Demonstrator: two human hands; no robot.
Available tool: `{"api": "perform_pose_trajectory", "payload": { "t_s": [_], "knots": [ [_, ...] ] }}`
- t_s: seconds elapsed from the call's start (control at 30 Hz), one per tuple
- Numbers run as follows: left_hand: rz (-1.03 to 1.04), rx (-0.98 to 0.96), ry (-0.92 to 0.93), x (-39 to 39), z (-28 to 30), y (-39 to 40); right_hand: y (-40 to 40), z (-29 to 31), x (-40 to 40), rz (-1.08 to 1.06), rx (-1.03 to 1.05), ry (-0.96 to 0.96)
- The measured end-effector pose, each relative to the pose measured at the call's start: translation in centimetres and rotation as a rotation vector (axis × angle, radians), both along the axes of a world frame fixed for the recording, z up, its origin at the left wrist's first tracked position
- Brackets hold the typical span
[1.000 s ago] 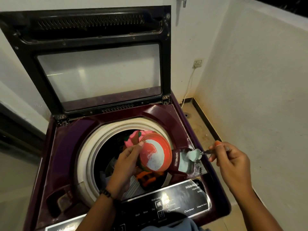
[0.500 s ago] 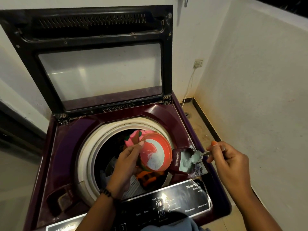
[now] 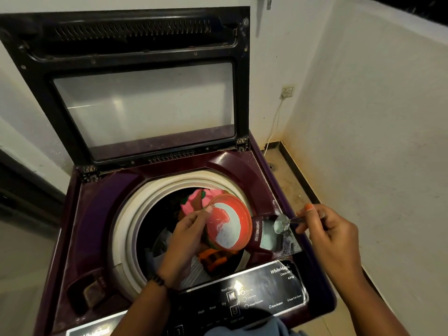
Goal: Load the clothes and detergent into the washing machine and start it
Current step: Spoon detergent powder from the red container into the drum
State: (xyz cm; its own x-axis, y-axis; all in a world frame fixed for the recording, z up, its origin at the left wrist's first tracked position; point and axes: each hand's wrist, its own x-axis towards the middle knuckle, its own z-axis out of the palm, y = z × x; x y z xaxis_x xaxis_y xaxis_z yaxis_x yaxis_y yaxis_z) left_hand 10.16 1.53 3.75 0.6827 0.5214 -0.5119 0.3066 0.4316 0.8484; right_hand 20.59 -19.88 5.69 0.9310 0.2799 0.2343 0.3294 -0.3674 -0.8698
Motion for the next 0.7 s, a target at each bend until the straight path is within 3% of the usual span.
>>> {"api": "perform_pose_trajectory", "payload": {
  "t_s": [0.13, 0.3, 0.53, 0.7],
  "knots": [
    [-0.02, -0.012, -0.007, 0.1, -0.3, 0.0, 0.6, 0.2, -0.1, 0.075, 0.201, 0.223],
    [-0.061, -0.123, -0.036, 0.3, 0.0, -0.2, 2.4, -0.8, -1.2, 0.203, 0.271, 0.417],
    [-0.018, -0.242, -0.074, 0.0, 0.2, -0.2, 3.5, -2.0, -2.2, 0.283, 0.09, 0.362],
    [-0.007, -0.276, -0.094, -0.3, 0.3, 0.1, 4.5, -1.7, -2.8, 0.39, 0.076, 0.514]
  ]
}}
